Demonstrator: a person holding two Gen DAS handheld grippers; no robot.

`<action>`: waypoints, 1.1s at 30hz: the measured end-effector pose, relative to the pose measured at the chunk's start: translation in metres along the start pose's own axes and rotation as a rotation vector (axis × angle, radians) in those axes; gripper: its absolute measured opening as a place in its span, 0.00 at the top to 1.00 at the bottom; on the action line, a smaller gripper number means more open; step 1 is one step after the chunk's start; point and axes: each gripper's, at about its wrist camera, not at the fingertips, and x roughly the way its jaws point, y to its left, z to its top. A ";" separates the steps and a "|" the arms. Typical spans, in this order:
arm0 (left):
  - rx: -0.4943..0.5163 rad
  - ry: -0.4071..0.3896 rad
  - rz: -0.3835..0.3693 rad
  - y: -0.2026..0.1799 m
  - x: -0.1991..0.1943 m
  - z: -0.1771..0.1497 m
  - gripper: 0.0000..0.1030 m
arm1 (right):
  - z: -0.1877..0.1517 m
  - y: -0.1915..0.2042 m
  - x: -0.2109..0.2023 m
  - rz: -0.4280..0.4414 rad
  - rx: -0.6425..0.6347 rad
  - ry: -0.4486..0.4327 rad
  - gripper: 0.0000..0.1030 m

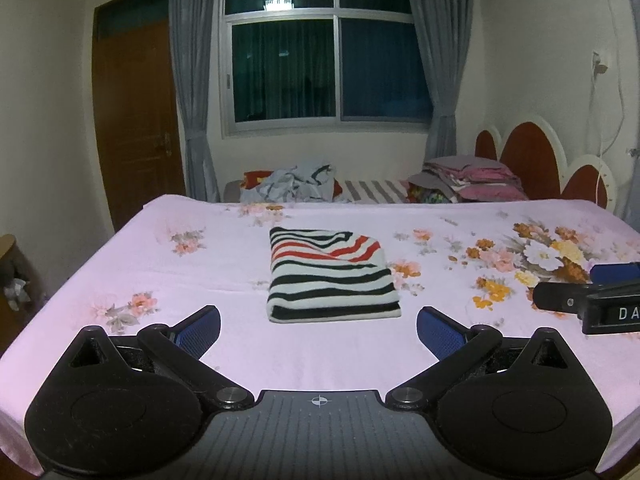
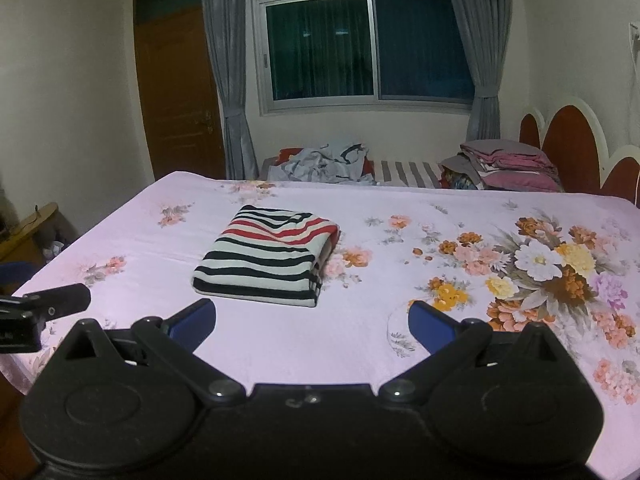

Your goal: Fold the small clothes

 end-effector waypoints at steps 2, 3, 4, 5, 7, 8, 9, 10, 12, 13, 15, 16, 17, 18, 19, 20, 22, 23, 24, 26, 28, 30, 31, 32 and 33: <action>0.000 -0.003 -0.002 0.001 -0.001 0.001 0.00 | 0.000 0.001 -0.001 -0.002 -0.001 -0.002 0.00; 0.000 -0.003 -0.001 0.000 -0.001 0.001 0.00 | 0.000 0.001 -0.001 -0.002 -0.001 -0.003 0.00; 0.000 -0.004 -0.002 0.001 -0.001 0.001 0.00 | 0.000 0.001 -0.001 -0.004 -0.002 -0.006 0.00; 0.000 -0.004 -0.003 0.001 -0.001 0.001 0.00 | 0.001 0.001 -0.002 -0.006 -0.003 -0.007 0.00; 0.000 -0.005 0.000 0.000 -0.001 0.001 0.00 | 0.002 0.002 -0.002 -0.005 -0.004 -0.009 0.00; 0.000 -0.005 0.000 0.000 -0.001 0.000 0.00 | 0.002 0.002 -0.003 -0.007 -0.005 -0.011 0.00; -0.001 -0.006 0.001 0.000 -0.002 0.000 0.00 | 0.002 0.002 -0.003 -0.008 -0.005 -0.013 0.00; -0.002 -0.007 0.000 0.001 -0.001 0.001 0.00 | 0.002 0.001 -0.004 -0.009 -0.005 -0.014 0.00; -0.003 -0.007 0.000 0.000 -0.001 0.001 0.00 | 0.003 0.000 -0.004 -0.010 -0.004 -0.014 0.00; -0.005 -0.006 -0.002 0.000 -0.001 0.002 0.00 | 0.003 -0.001 -0.005 -0.011 -0.003 -0.015 0.00; -0.005 -0.005 -0.005 0.000 0.000 0.002 0.00 | 0.003 -0.002 -0.005 -0.012 0.001 -0.014 0.00; -0.004 -0.007 -0.003 0.000 0.000 0.002 0.00 | 0.002 -0.003 -0.004 -0.012 0.001 -0.012 0.00; -0.002 -0.005 -0.005 0.000 0.000 0.002 0.00 | 0.002 -0.003 -0.004 -0.014 0.001 -0.012 0.00; 0.000 -0.002 -0.006 -0.001 0.001 0.002 0.00 | 0.002 -0.003 -0.004 -0.015 0.001 -0.012 0.00; 0.002 -0.001 -0.007 -0.001 0.001 0.002 0.00 | 0.001 -0.003 -0.004 -0.015 0.002 -0.011 0.00; 0.006 0.001 -0.009 -0.002 0.002 0.002 0.00 | 0.001 -0.003 -0.004 -0.015 0.002 -0.009 0.00; 0.010 0.002 -0.007 -0.003 0.003 0.002 0.00 | 0.001 -0.003 -0.003 -0.015 0.001 -0.011 0.00; 0.010 0.002 -0.009 -0.003 0.003 0.002 0.00 | 0.001 -0.003 -0.003 -0.015 0.001 -0.012 0.00; 0.010 0.001 -0.010 -0.004 0.003 0.002 0.00 | 0.001 -0.003 -0.003 -0.014 0.002 -0.011 0.00; 0.010 0.001 -0.008 -0.004 0.004 0.003 0.00 | 0.001 -0.003 -0.003 -0.016 0.000 -0.012 0.00; 0.009 0.000 -0.010 -0.004 0.003 0.003 0.00 | 0.002 -0.003 -0.002 -0.015 -0.002 -0.012 0.00; 0.009 0.001 -0.006 -0.004 0.004 0.003 0.00 | 0.002 -0.002 -0.002 -0.013 -0.002 -0.014 0.00; 0.008 0.002 -0.006 -0.004 0.005 0.003 0.00 | 0.002 -0.003 -0.002 -0.013 -0.003 -0.015 0.00; 0.007 0.002 -0.005 -0.004 0.005 0.003 0.00 | 0.002 -0.003 -0.002 -0.012 -0.003 -0.016 0.00; 0.008 0.001 -0.004 -0.004 0.006 0.003 0.00 | 0.003 -0.003 -0.002 -0.011 -0.004 -0.016 0.00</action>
